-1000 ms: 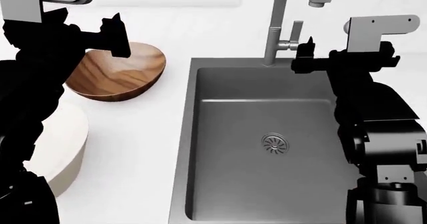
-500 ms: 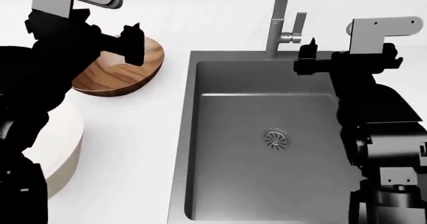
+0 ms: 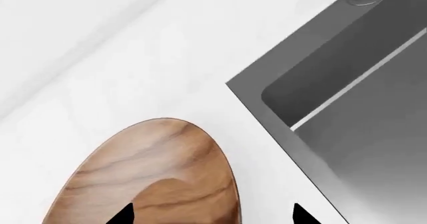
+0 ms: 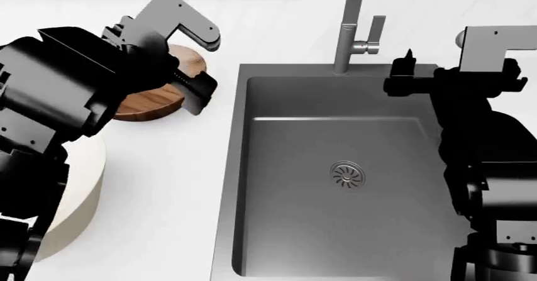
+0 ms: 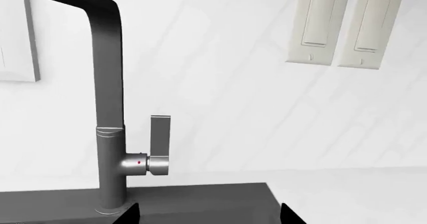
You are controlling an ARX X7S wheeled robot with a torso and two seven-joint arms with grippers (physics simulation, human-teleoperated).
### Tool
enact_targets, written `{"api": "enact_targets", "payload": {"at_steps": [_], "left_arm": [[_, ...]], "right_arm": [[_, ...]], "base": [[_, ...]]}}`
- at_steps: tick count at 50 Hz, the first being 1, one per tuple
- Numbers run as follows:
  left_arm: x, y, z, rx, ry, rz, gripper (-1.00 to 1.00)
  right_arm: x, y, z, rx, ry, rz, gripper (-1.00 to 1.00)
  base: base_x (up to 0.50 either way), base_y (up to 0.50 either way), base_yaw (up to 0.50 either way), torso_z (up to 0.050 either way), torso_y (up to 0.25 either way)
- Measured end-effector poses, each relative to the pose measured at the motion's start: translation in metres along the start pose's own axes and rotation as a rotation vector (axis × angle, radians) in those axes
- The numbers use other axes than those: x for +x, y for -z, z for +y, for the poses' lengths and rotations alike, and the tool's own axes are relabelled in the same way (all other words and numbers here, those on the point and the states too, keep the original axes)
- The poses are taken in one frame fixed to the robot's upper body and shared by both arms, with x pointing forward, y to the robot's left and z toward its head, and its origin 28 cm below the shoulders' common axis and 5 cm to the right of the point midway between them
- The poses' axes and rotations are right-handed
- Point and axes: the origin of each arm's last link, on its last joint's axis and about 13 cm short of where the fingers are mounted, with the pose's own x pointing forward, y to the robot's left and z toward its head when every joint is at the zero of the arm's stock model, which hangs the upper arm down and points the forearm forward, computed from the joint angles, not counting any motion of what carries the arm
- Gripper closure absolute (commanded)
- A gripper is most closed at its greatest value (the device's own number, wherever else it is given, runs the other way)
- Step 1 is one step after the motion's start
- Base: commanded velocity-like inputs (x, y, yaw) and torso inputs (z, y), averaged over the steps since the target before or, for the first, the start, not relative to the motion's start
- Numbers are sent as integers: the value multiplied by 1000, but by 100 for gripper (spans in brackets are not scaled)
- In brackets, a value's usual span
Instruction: Stack the bowls in the sink.
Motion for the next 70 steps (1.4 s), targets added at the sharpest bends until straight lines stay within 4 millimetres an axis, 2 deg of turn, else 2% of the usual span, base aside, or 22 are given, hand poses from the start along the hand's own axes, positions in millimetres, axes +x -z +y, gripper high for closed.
{"api": "enact_targets", "payload": {"at_steps": [16, 31, 48, 63, 64, 70], "left_arm": [[32, 8, 5, 24, 4, 107, -100], [54, 23, 5, 29, 1, 174, -100], [68, 37, 0, 44, 6, 217, -100], [75, 41, -5, 51, 22, 213, -100], [75, 41, -5, 51, 22, 213, 100], [77, 42, -6, 59, 20, 212, 100]], "right_arm": [[-1, 4, -3, 1, 8, 5, -100], [-1, 7, -3, 1, 12, 12, -100], [-1, 10, -4, 0, 16, 17, -100], [-1, 13, -4, -2, 17, 23, -100], [0, 13, -4, -2, 17, 23, -100], [0, 14, -4, -2, 17, 25, -100]], "base": [[0, 0, 0, 0, 0], [0, 0, 0, 0, 0], [0, 0, 0, 0, 0], [0, 0, 0, 0, 0], [0, 0, 0, 0, 0], [0, 0, 0, 0, 0]]}}
